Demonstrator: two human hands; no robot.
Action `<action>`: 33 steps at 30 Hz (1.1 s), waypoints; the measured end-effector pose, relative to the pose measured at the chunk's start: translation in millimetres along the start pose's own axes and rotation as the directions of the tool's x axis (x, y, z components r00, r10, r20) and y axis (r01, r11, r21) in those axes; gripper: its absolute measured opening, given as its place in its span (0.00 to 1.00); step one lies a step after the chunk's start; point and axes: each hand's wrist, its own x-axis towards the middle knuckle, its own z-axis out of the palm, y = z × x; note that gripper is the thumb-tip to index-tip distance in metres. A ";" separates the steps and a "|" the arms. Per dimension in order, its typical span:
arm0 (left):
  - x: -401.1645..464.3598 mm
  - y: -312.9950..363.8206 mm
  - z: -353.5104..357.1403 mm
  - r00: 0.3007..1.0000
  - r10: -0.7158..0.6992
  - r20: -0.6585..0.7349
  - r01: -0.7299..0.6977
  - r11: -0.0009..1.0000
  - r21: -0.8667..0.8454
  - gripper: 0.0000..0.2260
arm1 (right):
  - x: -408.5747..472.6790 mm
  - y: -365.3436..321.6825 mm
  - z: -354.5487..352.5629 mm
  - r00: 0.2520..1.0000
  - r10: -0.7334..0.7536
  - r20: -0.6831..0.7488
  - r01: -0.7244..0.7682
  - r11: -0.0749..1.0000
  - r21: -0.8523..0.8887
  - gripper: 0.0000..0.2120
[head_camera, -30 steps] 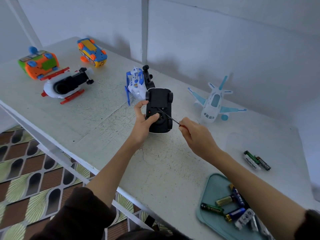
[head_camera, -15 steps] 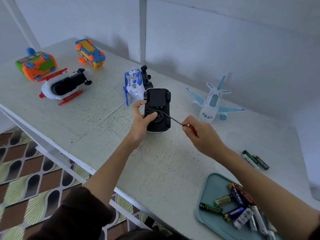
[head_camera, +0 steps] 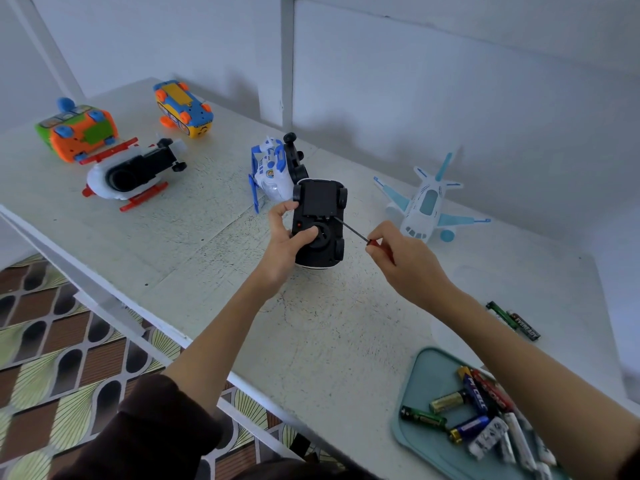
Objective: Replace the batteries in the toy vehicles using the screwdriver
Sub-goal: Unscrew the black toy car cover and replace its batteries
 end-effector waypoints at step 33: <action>7.8 20.7 -34.3 0.989 0.012 0.145 -0.067 0.921 0.384 0.19 | -26.0 -7.9 -0.5 0.884 -0.008 0.467 0.014 1.000 -0.010 0.20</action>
